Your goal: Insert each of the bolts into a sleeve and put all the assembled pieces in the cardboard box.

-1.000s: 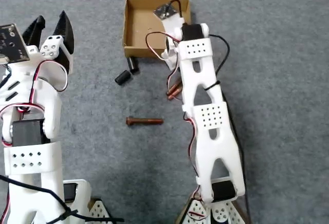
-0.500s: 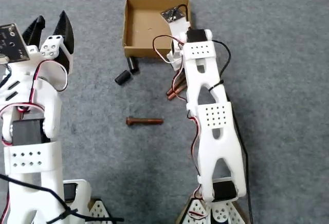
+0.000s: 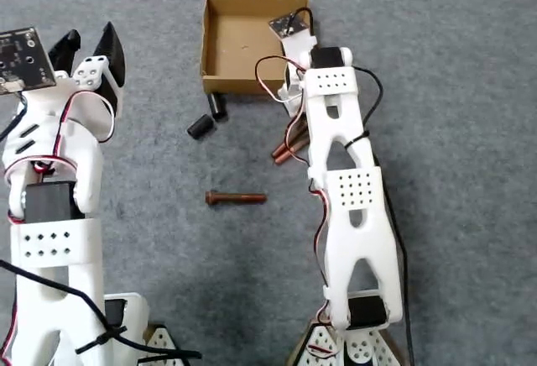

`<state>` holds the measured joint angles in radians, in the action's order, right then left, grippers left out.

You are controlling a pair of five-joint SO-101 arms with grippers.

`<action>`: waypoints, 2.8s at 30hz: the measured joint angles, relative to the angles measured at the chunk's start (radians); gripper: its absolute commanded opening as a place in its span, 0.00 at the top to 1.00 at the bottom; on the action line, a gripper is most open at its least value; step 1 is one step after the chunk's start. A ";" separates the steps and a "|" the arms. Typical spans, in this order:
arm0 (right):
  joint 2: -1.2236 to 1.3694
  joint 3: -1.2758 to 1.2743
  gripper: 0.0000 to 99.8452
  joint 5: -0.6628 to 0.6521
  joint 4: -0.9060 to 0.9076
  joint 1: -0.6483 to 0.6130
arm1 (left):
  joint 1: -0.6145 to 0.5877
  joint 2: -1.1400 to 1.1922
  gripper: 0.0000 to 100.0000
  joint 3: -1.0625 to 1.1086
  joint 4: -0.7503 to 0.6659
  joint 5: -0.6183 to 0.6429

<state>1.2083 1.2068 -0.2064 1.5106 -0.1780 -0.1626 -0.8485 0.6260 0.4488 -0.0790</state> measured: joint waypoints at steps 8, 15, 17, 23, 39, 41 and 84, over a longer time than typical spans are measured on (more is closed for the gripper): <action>-0.003 0.002 0.82 -0.049 0.091 -0.011 | 0.000 0.000 0.83 0.000 0.000 0.000; -0.003 0.002 0.82 -0.051 0.118 -0.012 | 0.000 0.000 0.83 0.000 0.000 0.000; -0.005 0.002 0.82 -0.051 0.124 -0.012 | 0.000 0.000 0.83 0.000 0.000 0.000; 0.009 0.003 0.99 -0.051 0.127 -0.006 | 0.000 0.000 0.83 0.000 0.000 0.000; 0.058 0.143 1.00 -0.049 0.187 0.008 | 0.000 0.000 0.83 0.000 0.000 0.000; 0.061 0.190 1.00 -0.051 0.238 0.003 | 0.000 0.000 0.83 0.000 0.000 0.000; 0.044 0.413 1.00 0.307 -0.051 0.583 | 0.692 1.174 0.83 -0.829 0.316 -0.077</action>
<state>1.2528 1.6195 0.1005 1.4599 0.4051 0.5294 0.3253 -0.2025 0.7649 -0.1557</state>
